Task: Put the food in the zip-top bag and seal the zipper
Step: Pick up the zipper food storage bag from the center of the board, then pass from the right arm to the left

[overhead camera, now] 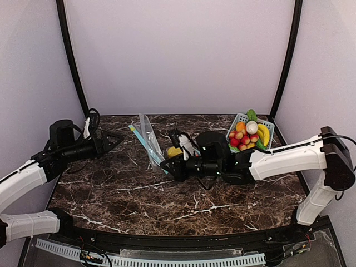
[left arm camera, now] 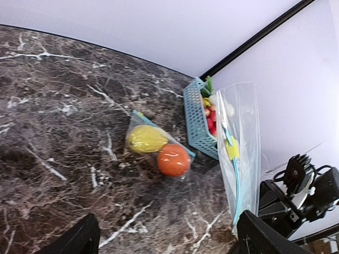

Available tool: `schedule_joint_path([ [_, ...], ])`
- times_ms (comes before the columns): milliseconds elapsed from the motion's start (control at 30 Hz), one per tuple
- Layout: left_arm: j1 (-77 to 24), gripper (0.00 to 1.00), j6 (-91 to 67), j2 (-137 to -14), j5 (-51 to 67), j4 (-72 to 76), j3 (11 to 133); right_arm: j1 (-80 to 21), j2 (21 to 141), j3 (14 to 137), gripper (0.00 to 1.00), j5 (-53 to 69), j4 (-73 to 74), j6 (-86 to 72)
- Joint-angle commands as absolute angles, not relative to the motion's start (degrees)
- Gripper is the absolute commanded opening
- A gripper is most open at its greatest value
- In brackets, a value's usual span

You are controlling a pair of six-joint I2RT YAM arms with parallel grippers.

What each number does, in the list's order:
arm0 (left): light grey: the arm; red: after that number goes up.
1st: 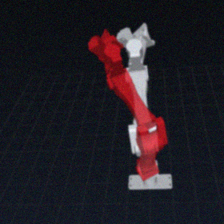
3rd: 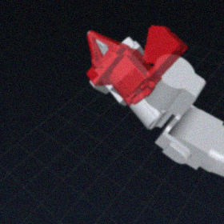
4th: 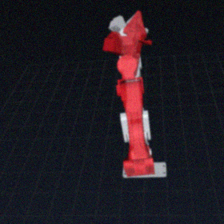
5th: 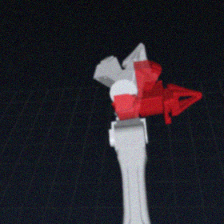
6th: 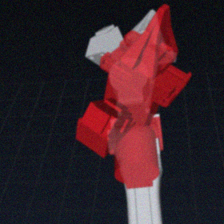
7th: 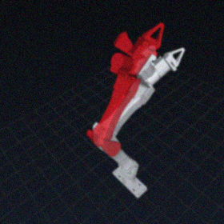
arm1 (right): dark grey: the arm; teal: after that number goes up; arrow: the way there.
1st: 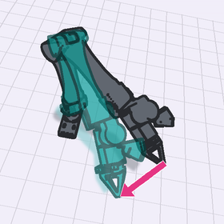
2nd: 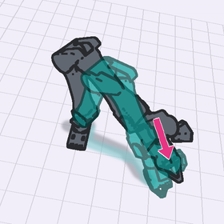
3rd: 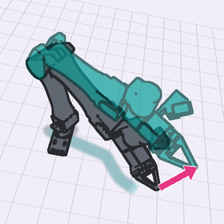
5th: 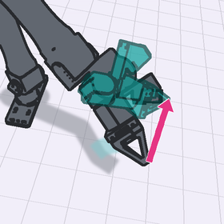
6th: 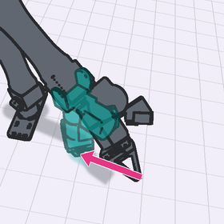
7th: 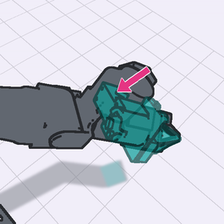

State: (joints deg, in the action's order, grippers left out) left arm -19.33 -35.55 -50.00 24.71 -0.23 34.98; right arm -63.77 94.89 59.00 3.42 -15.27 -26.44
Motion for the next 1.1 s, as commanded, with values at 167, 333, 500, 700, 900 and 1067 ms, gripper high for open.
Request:
schedule_joint_path([
  [167, -19.58, 0.92, -48.75, -54.16, 37.65, 22.91, 34.15, -64.20, 94.01, 55.19, 0.00, 10.05, -28.48, -25.09],
  [333, -19.60, 0.89, -50.42, -57.13, 38.65, 25.06, 33.87, -64.54, 93.68, 54.78, 0.00, 10.29, -29.34, -24.77],
  [500, -19.69, 0.63, -51.78, -59.27, 39.23, 27.48, 33.83, -64.75, 93.85, 55.10, 0.00, 10.00, -28.02, -24.00],
  [700, -19.75, 0.36, -53.16, -60.78, 40.63, 30.16, 33.60, -64.78, 94.56, 55.64, 0.00, 9.48, -26.44, -24.02],
  [900, -19.85, 0.35, -53.85, -61.62, 42.08, 31.05, 34.02, -64.83, 95.41, 56.69, 0.00, 9.06, -25.21, -23.74],
  [1067, -20.12, 0.47, -54.40, -61.66, 42.48, 31.82, 34.40, -64.94, 95.78, 57.42, 0.00, 8.70, -24.27, -23.32],
])
